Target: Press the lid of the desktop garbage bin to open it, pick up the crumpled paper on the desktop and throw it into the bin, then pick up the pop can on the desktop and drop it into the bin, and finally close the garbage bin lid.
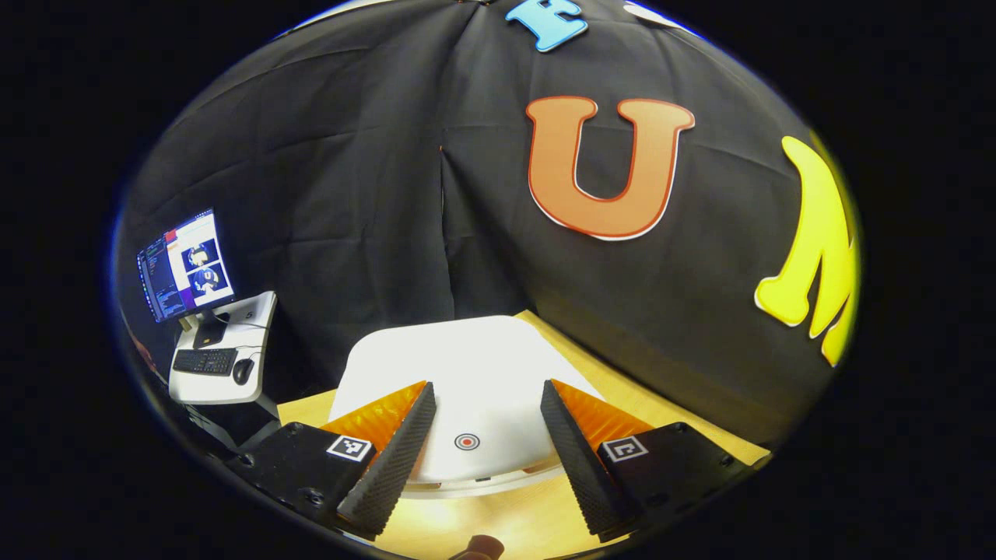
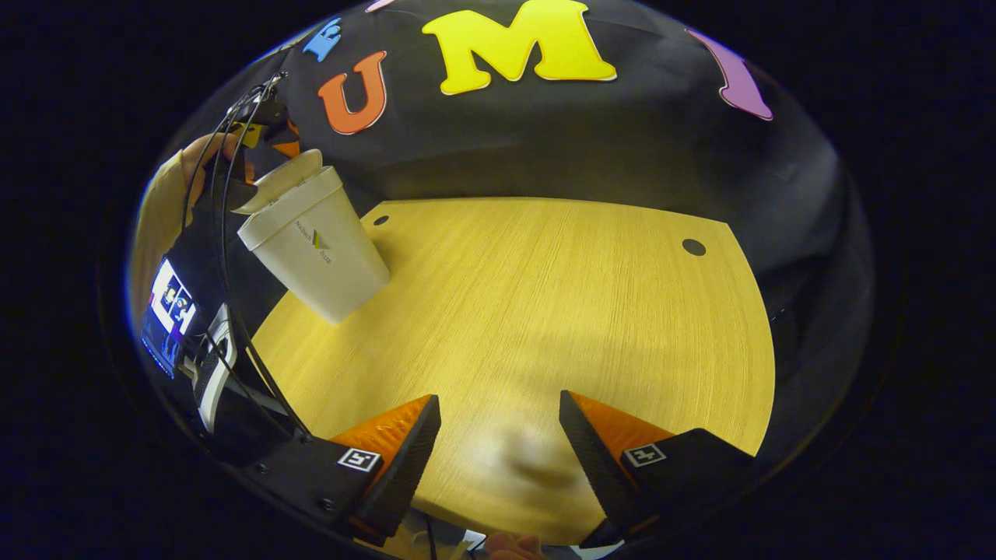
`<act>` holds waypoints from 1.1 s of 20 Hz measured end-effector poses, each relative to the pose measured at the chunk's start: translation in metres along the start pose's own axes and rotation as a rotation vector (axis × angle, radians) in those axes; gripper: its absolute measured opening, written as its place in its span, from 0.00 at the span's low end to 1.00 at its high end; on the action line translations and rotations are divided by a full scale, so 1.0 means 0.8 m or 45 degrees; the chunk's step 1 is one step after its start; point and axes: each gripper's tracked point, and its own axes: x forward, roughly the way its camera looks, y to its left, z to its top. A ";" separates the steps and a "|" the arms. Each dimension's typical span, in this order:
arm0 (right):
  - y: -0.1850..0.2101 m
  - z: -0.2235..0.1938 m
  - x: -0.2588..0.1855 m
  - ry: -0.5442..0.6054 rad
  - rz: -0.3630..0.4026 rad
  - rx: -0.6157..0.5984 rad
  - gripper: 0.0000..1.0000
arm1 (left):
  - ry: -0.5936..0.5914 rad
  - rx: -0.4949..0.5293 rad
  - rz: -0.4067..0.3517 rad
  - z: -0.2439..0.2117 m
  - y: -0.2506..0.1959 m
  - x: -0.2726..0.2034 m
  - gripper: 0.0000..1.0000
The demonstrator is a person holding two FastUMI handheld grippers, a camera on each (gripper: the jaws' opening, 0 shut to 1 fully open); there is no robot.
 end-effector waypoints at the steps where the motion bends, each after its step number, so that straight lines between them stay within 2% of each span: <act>1: -0.003 -0.002 0.001 0.005 -0.001 0.005 0.94 | 0.006 0.010 0.007 -0.006 0.000 0.001 0.92; 2: -0.008 -0.004 0.001 0.008 0.004 0.008 0.97 | 0.015 0.013 0.013 -0.011 0.001 0.004 0.92; 5: -0.020 -0.003 0.004 0.009 -0.002 0.022 0.97 | 0.067 0.003 0.022 -0.033 0.000 0.007 0.92; 16: -0.019 0.005 0.023 0.006 0.029 0.090 0.97 | -0.035 0.083 0.079 -0.033 -0.006 0.009 0.93; 17: -0.016 0.007 0.024 0.002 0.029 0.091 0.97 | -0.072 0.107 0.087 -0.028 -0.006 0.008 1.00; 18: -0.015 0.009 0.021 -0.005 0.024 0.082 0.97 | -0.086 0.121 0.081 -0.028 -0.009 0.007 0.93; 20: -0.016 0.016 0.019 -0.029 -0.001 0.061 0.96 | -0.098 0.122 0.024 -0.033 -0.009 0.004 0.91; 21: -0.014 0.018 0.018 -0.035 -0.011 0.054 0.96 | -0.089 0.118 -0.004 -0.034 -0.006 0.002 0.91; 22: -0.012 0.019 0.017 -0.039 -0.016 0.057 0.93 | -0.087 0.118 -0.021 -0.032 -0.010 -0.001 0.99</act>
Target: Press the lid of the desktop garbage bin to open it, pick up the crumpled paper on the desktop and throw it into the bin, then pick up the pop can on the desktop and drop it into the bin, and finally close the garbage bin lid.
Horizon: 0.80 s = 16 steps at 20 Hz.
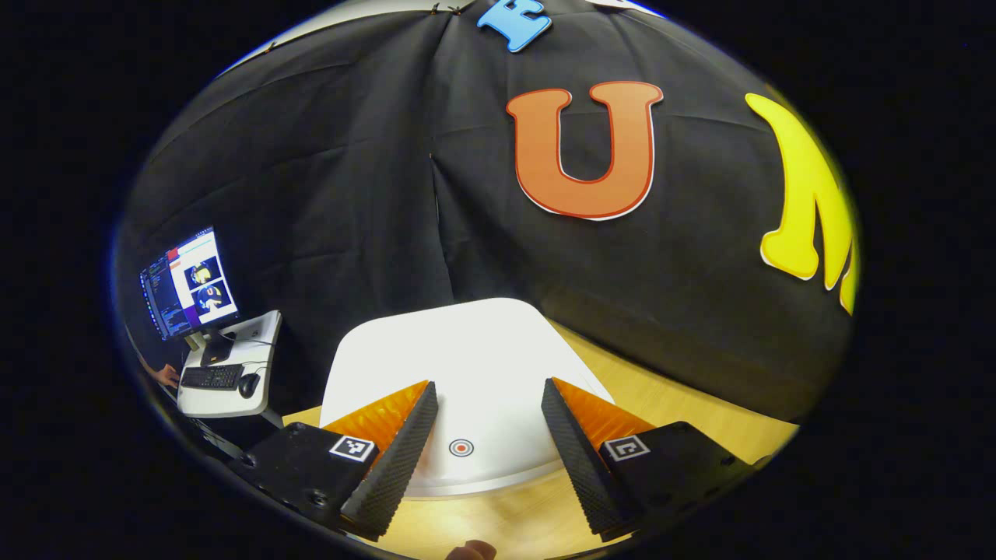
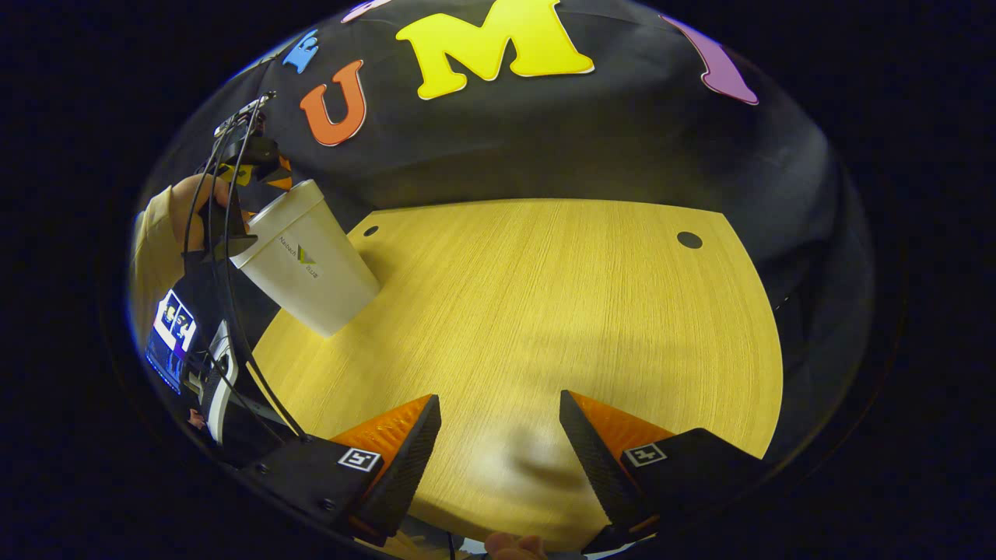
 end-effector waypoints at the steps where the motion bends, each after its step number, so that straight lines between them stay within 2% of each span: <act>1: 0.003 0.003 -0.002 -0.007 -0.003 0.010 0.94 | -0.012 -0.001 -0.015 0.007 -0.004 -0.004 0.93; 3: 0.007 0.013 -0.007 -0.030 -0.014 0.026 0.97 | -0.067 0.020 -0.034 0.036 -0.009 -0.020 0.94; 4: 0.007 0.019 -0.010 -0.047 -0.029 0.033 0.94 | -0.095 0.036 -0.056 0.047 -0.014 -0.031 0.94; 5: 0.007 0.027 -0.013 -0.068 -0.044 0.043 0.97 | -0.113 0.049 -0.078 0.055 -0.018 -0.041 0.94; 7: 0.008 0.049 -0.022 -0.122 -0.074 0.066 0.97 | -0.134 0.045 -0.139 0.063 -0.022 -0.056 0.94; 10: 0.009 0.089 -0.049 -0.252 -0.116 0.125 0.97 | -0.155 0.049 -0.259 0.053 -0.004 -0.083 0.95; 11: 0.007 0.102 -0.059 -0.294 -0.142 0.137 0.94 | -0.168 0.060 -0.304 0.047 0.002 -0.095 0.95; 13: 0.004 0.124 -0.082 -0.377 -0.185 0.156 0.96 | -0.192 0.108 -0.386 0.031 0.004 -0.117 0.95; 16: 0.022 0.150 -0.116 -0.523 -0.169 0.173 0.94 | -0.210 0.184 -0.509 -0.002 0.004 -0.153 0.95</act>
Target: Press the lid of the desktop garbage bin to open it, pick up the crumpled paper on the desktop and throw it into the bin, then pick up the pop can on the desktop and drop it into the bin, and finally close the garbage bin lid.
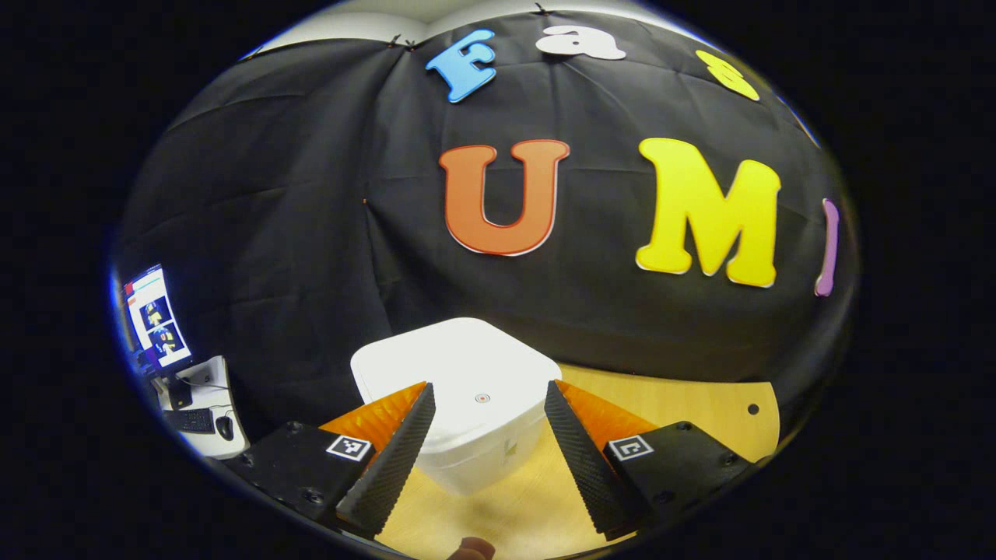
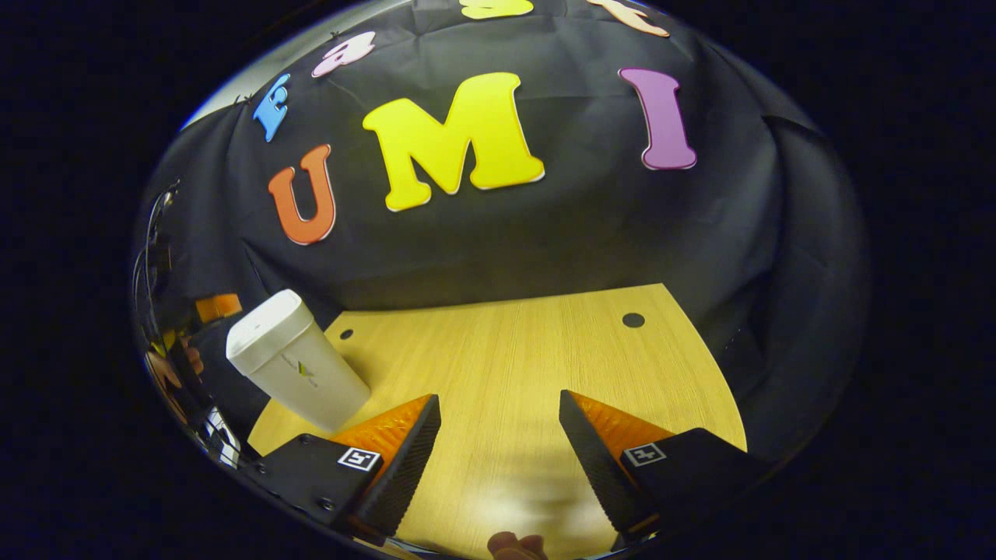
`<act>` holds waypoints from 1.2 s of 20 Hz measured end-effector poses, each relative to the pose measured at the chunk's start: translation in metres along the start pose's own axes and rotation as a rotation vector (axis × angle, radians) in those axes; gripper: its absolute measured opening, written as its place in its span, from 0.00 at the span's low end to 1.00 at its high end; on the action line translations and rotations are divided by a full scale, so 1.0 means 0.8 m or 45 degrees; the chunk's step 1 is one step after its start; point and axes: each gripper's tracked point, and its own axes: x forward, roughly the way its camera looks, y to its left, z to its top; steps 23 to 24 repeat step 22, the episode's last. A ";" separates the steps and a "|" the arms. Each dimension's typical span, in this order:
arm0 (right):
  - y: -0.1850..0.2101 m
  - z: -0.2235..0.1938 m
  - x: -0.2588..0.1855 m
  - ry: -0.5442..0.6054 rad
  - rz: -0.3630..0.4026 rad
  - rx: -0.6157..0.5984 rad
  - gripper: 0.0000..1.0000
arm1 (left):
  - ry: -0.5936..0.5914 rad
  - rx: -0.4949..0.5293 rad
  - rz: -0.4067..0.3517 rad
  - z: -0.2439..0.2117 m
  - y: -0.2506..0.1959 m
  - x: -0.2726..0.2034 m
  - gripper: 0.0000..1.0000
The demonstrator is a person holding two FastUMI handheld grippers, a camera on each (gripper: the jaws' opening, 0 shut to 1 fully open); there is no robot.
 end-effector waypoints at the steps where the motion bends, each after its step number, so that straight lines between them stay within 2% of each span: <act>1: 0.003 0.006 -0.008 -0.037 -0.006 -0.012 0.94 | -0.006 0.019 -0.032 -0.007 -0.004 -0.012 0.95; 2: 0.005 0.009 -0.015 -0.064 -0.021 -0.035 0.96 | -0.018 0.041 -0.070 -0.013 -0.009 -0.023 0.94; 3: 0.007 0.012 -0.022 -0.092 -0.048 -0.074 0.97 | -0.030 0.077 -0.103 -0.019 -0.015 -0.033 0.94; 4: 0.006 0.014 -0.031 -0.119 -0.086 -0.118 0.93 | -0.048 0.125 -0.131 -0.025 -0.020 -0.040 0.95; 5: 0.007 0.019 -0.042 -0.158 -0.119 -0.155 0.97 | -0.053 0.175 -0.177 -0.032 -0.029 -0.048 0.95; 7: 0.016 0.029 -0.059 -0.245 -0.165 -0.188 0.97 | -0.089 0.244 -0.251 -0.042 -0.042 -0.063 0.94; 11: 0.032 0.022 -0.088 -0.307 -0.189 -0.157 0.97 | -0.148 0.258 -0.375 -0.044 -0.060 -0.093 0.95; 18: 0.044 0.003 -0.108 -0.306 -0.202 -0.135 0.97 | -0.208 0.269 -0.472 -0.045 -0.093 -0.136 0.95; 24: 0.051 0.002 -0.114 -0.314 -0.196 -0.147 0.97 | -0.238 0.276 -0.478 -0.037 -0.095 -0.141 0.97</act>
